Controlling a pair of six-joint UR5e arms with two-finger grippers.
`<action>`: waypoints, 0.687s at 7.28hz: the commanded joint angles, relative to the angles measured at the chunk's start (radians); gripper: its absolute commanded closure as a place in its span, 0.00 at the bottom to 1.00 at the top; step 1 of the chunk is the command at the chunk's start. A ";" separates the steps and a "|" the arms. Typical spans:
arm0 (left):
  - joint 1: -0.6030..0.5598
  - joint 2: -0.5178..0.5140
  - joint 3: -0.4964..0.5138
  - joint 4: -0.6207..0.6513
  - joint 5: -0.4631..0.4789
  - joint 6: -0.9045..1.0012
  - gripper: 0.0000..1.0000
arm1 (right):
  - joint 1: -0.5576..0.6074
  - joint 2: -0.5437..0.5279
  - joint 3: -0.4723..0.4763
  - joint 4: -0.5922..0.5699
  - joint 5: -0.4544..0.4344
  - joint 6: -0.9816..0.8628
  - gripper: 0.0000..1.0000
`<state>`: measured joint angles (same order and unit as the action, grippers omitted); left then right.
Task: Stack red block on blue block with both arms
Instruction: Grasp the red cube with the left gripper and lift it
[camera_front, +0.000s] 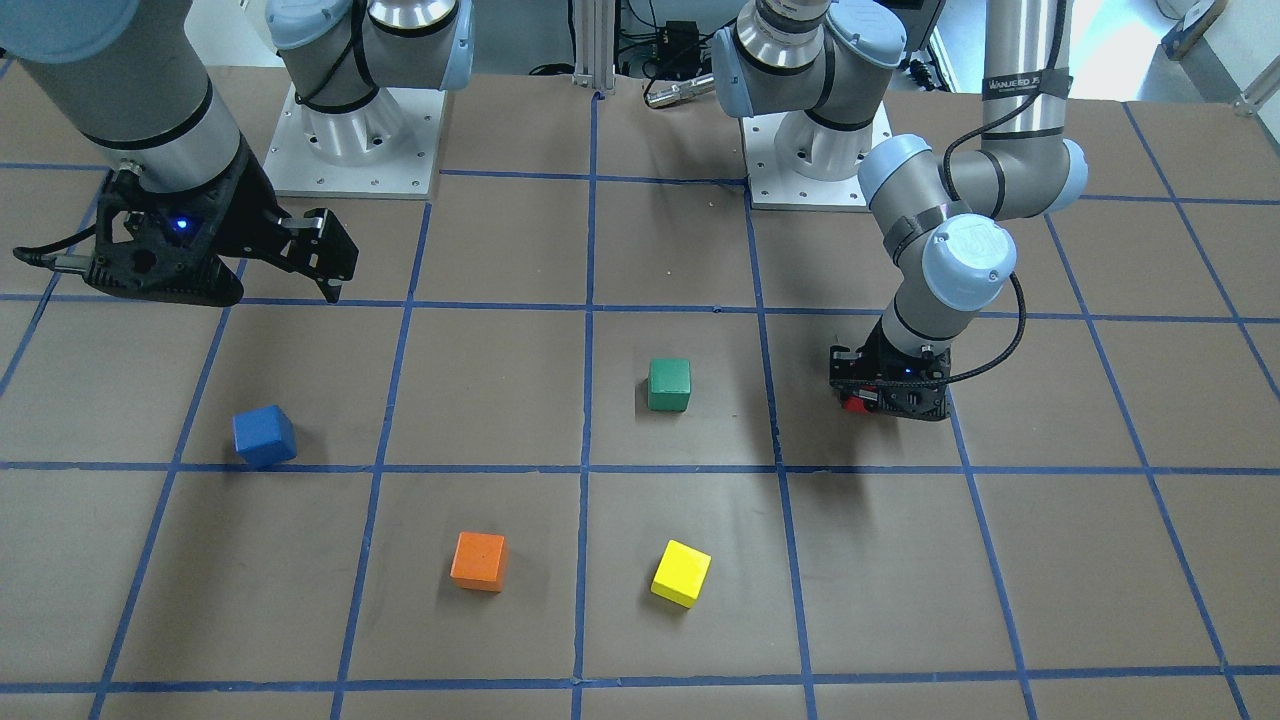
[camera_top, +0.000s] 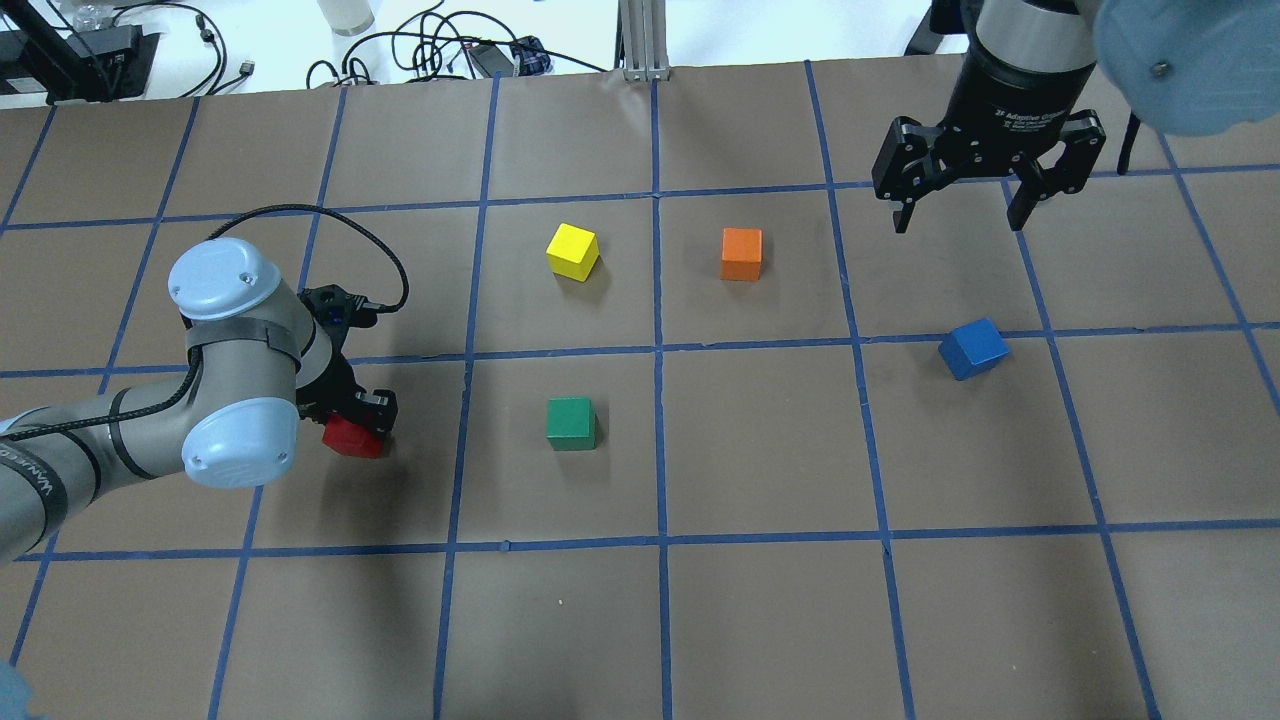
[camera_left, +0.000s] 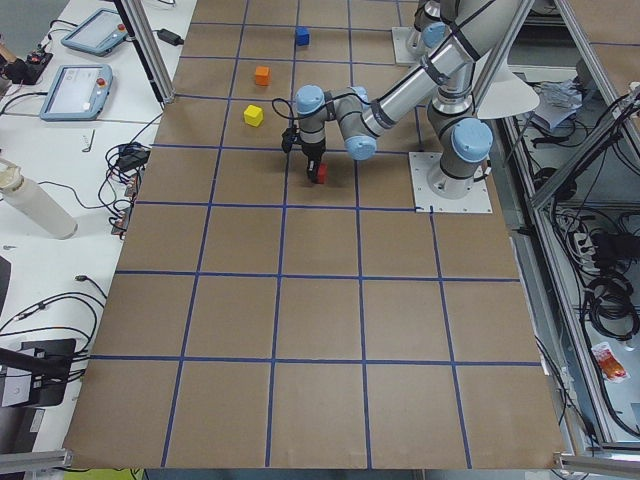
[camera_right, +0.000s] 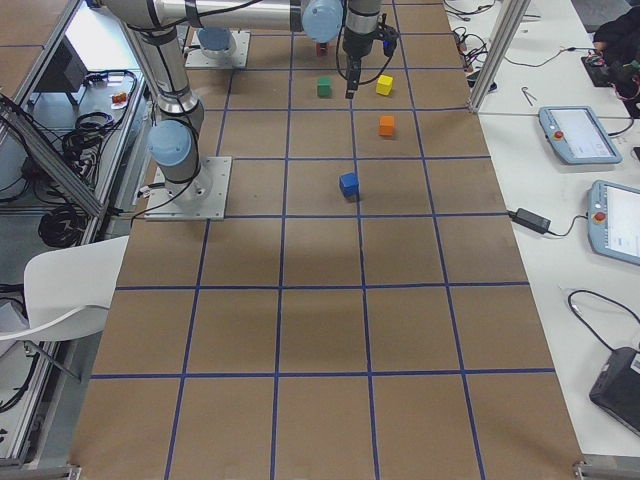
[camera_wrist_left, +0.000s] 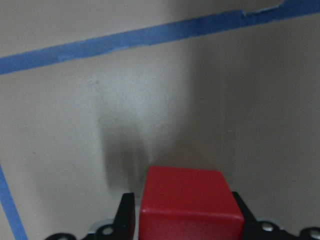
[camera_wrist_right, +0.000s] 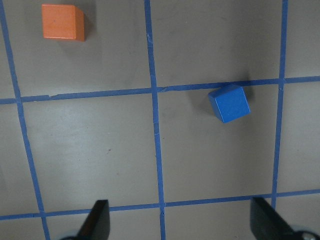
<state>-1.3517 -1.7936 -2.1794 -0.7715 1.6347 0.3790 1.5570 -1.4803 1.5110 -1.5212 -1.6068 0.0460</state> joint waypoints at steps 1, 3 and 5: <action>-0.035 0.008 0.137 -0.106 -0.007 -0.032 1.00 | 0.000 0.000 0.000 0.001 -0.001 0.000 0.00; -0.249 -0.024 0.370 -0.300 -0.007 -0.315 1.00 | 0.000 0.000 0.000 0.001 -0.002 -0.014 0.00; -0.413 -0.116 0.504 -0.316 -0.062 -0.499 1.00 | 0.000 0.000 0.000 0.003 -0.002 -0.017 0.00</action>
<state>-1.6569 -1.8559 -1.7589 -1.0726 1.6043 -0.0009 1.5570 -1.4803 1.5109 -1.5192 -1.6089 0.0321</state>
